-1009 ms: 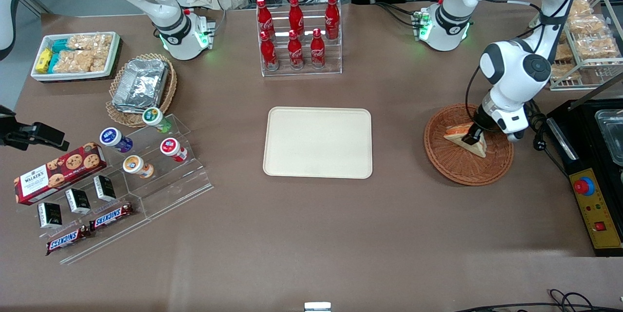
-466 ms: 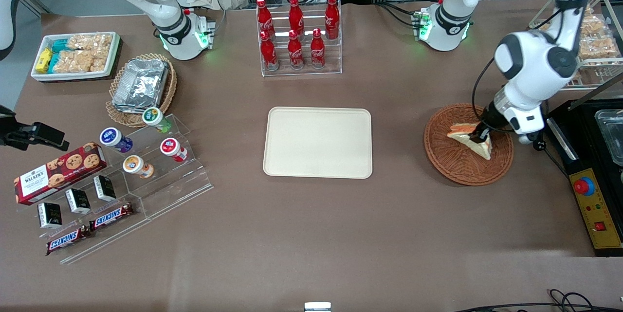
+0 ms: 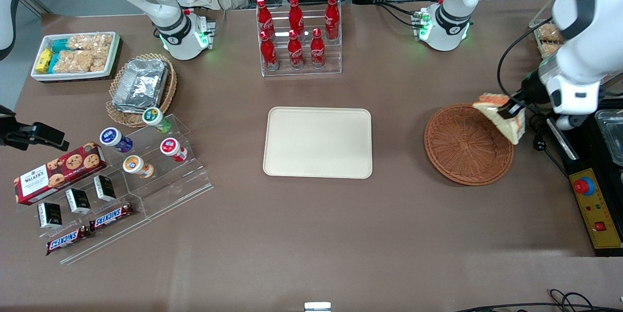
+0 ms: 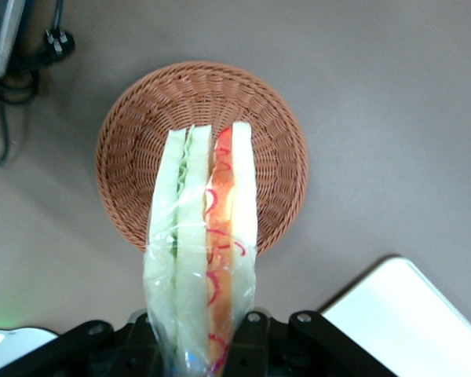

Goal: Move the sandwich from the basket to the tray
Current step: 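Lift the sandwich and carry it with the left gripper over the tray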

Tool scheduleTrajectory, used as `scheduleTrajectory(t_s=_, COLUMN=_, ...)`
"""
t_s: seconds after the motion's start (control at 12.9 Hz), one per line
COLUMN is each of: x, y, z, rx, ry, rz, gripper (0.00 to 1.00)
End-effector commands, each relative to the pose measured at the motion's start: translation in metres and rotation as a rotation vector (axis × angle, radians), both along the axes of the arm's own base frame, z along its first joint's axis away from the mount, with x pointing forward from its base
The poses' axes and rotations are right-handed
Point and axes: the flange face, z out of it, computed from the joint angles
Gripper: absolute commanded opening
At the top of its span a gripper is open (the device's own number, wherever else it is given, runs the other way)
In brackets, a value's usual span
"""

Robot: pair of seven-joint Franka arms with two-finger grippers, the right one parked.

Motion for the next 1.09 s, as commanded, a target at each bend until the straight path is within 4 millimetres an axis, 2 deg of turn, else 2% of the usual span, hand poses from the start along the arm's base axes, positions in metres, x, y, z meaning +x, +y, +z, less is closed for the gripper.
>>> scheduleTrajectory(t_s=0.0, x=0.006, y=-0.043, z=0.047, rx=0.027, ry=-0.013, rz=-0.124, gripper=0.0)
scheduleTrajectory(t_s=0.08, x=0.004, y=-0.062, z=0.064, rx=0.037, ry=-0.03, rz=-0.161, gripper=0.0)
scheduleTrajectory(t_s=0.23, x=-0.003, y=-0.107, z=0.078, rx=0.052, ry=-0.047, rz=-0.246, gripper=0.0)
scheduleTrajectory(t_s=0.39, x=-0.012, y=-0.149, z=0.075, rx=0.056, ry=-0.044, rz=-0.323, gripper=0.0)
scheduleTrajectory(t_s=0.47, x=-0.016, y=-0.164, z=0.073, rx=0.059, ry=-0.043, rz=-0.351, gripper=0.0)
scheduleTrajectory(t_s=0.7, x=-0.019, y=-0.206, z=0.046, rx=0.07, ry=-0.049, rz=-0.444, gripper=0.0)
scheduleTrajectory(t_s=1.01, x=-0.025, y=-0.267, z=-0.014, rx=0.035, ry=-0.084, rz=-0.545, gripper=0.0)
